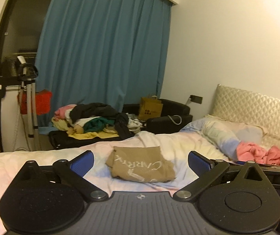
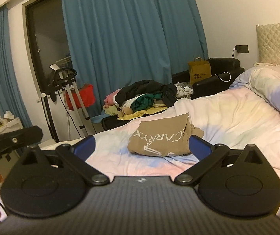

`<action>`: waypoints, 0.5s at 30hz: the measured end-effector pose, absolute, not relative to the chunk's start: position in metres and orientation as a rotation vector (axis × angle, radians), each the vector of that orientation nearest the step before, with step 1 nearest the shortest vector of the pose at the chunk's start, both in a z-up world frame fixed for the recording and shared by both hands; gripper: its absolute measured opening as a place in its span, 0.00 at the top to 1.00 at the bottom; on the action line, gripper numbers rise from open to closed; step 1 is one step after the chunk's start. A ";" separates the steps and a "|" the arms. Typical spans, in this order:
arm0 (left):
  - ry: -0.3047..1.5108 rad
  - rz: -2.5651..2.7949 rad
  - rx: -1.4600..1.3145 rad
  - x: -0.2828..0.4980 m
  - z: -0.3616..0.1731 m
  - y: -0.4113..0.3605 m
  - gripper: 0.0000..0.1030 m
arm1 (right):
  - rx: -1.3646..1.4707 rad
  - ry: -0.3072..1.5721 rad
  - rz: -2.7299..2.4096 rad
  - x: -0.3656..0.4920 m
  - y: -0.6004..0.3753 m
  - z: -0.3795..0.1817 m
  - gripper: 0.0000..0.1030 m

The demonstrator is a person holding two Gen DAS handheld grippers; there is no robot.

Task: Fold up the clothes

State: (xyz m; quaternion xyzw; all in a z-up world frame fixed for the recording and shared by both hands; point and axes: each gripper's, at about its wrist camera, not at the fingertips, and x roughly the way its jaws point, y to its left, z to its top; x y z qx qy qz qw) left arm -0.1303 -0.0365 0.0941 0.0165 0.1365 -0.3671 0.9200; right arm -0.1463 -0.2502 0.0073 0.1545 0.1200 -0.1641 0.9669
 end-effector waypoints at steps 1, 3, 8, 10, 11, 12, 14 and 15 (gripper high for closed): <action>0.275 -0.741 0.043 -0.132 0.091 -0.034 0.00 | 0.310 0.239 -0.331 -0.147 -0.247 0.004 0.00; 0.265 -0.723 0.054 -0.134 0.085 -0.032 0.00 | 0.302 0.233 -0.331 -0.147 -0.241 -0.003 0.00; 0.268 -0.700 0.044 -0.129 0.069 -0.026 0.00 | 0.273 0.220 -0.343 -0.142 -0.229 -0.019 0.00; 0.273 -0.689 0.039 -0.126 0.063 -0.025 0.00 | 0.261 0.228 -0.344 -0.137 -0.227 -0.026 0.00; 0.275 -0.683 0.036 -0.124 0.060 -0.024 0.00 | 0.255 0.233 -0.345 -0.135 -0.225 -0.029 0.00; 0.278 -0.678 0.034 -0.123 0.056 -0.023 0.00 | 0.248 0.238 -0.346 -0.133 -0.224 -0.032 0.00; 0.283 -0.667 0.029 -0.119 0.050 -0.021 0.00 | 0.231 0.240 -0.356 -0.130 -0.221 -0.037 0.00; 0.285 -0.661 0.027 -0.117 0.047 -0.021 0.00 | 0.225 0.239 -0.361 -0.128 -0.220 -0.040 0.00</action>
